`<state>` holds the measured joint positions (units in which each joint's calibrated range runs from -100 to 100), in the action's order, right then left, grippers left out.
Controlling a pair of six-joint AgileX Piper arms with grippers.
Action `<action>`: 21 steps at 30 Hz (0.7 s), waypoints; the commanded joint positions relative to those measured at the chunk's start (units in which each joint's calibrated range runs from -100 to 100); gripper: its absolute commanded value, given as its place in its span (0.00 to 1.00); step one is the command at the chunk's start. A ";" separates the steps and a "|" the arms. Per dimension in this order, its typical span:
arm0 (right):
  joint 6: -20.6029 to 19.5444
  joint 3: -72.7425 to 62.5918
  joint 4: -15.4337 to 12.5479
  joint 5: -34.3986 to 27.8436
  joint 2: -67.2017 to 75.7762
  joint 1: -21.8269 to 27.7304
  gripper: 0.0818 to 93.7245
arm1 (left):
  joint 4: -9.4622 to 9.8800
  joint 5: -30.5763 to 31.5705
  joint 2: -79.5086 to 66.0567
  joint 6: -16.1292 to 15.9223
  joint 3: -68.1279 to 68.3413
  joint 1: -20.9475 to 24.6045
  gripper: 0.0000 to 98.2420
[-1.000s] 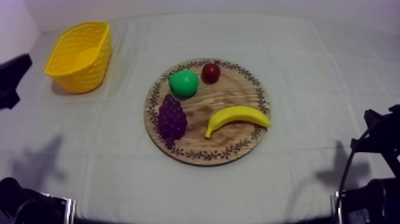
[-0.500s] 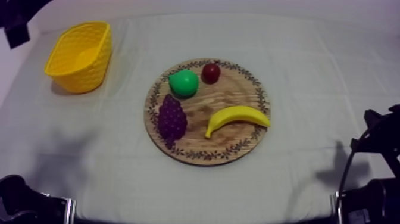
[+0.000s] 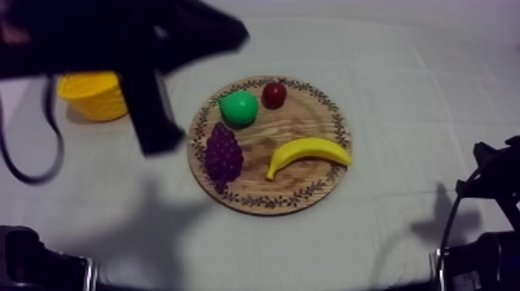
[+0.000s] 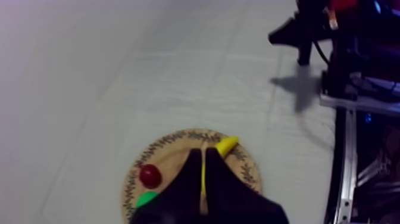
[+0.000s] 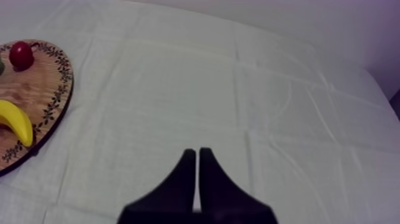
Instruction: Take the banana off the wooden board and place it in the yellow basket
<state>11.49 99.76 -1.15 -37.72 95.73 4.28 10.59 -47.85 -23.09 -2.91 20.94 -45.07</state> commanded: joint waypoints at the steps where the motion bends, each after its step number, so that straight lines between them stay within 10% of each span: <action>1: 0.01 0.02 0.01 -0.03 0.02 0.00 0.00 | 0.46 1.94 1.92 0.78 4.57 -0.81 0.01; 21: 0.01 0.02 0.01 -0.03 0.02 0.00 0.00 | 4.48 3.80 8.67 7.66 14.81 -1.32 0.06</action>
<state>11.38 99.76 -1.15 -37.72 95.73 4.28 14.78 -44.19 -14.36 4.14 35.84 -46.40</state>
